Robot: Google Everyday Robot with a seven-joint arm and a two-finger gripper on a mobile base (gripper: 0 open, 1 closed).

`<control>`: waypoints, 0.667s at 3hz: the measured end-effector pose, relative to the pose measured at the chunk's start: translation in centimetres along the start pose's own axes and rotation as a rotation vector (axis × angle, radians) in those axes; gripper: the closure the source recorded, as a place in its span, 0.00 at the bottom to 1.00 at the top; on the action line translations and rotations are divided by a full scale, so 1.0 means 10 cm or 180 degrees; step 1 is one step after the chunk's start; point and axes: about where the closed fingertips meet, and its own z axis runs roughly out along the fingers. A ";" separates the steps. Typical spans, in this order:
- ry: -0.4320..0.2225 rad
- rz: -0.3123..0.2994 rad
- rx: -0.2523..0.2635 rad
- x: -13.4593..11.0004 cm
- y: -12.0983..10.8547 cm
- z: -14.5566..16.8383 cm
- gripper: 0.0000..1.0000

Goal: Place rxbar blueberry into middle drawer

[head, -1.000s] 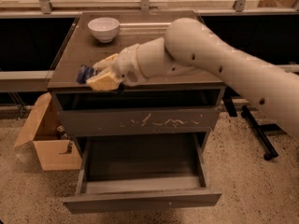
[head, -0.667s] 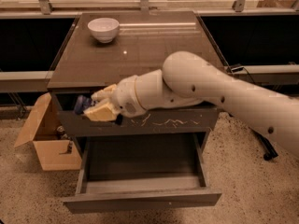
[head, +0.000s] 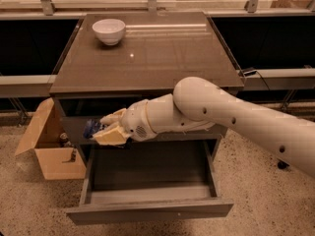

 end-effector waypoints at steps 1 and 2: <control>0.0313 0.0031 -0.0035 0.63 -0.03 0.15 1.00; 0.0523 0.0100 -0.0016 1.20 -0.05 0.22 1.00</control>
Offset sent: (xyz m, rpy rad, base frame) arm -0.0216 -0.0582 -0.1804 -0.2328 0.0886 -0.0061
